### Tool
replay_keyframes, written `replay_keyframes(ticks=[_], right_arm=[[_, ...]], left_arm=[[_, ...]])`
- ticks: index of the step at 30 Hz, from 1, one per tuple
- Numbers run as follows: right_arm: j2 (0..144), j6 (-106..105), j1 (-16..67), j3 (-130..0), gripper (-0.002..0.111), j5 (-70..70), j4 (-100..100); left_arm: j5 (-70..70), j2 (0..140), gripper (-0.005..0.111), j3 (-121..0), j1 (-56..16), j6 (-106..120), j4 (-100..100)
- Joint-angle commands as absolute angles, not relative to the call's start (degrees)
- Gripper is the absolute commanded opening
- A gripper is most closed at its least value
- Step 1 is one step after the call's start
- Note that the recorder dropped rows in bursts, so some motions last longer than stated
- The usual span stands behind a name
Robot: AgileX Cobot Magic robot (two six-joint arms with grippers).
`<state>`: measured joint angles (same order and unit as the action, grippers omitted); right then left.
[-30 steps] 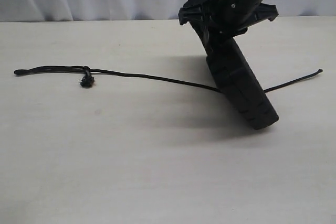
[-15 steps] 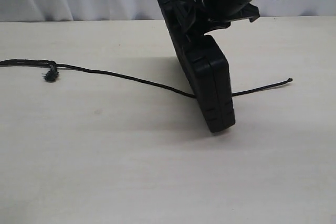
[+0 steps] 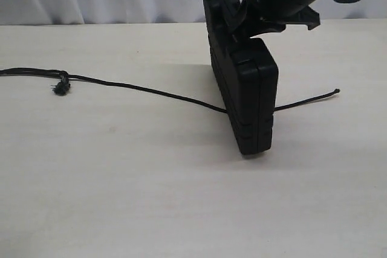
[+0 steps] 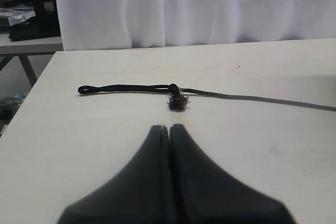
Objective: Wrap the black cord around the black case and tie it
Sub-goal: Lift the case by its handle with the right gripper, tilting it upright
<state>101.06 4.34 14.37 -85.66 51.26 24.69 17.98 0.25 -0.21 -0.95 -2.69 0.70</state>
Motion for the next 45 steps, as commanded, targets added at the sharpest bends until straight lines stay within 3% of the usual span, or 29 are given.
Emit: replay_keyframes(ticks=[1,18,23,34,40,45], right_arm=[[101.32,4.06,10.39,-81.18,0.004,50.70,21.78],[101.32,2.17,6.72,-79.57,0.005,50.05,12.18],[101.32,-1.16,6.72,-79.57,0.017,49.70,13.68],[101.32,-6.89,6.84,-79.57,0.029,49.51,20.99],[101.32,-7.89,6.84,-79.57,0.028,50.54,20.99],[101.18,-8.02,6.84,-79.92,0.014,50.40,21.16]], left_arm=[[17.63,0.00,0.000,0.00,-1.37,-2.85,0.84],[17.63,0.00,0.000,0.00,-1.37,-2.85,0.84],[17.63,0.00,0.000,0.00,-1.37,-2.85,0.84],[17.63,0.00,0.000,0.00,-1.37,-2.85,0.84],[17.63,0.00,0.000,0.00,-1.37,-2.85,0.84],[17.63,0.00,0.000,0.00,-1.37,-2.85,0.84]])
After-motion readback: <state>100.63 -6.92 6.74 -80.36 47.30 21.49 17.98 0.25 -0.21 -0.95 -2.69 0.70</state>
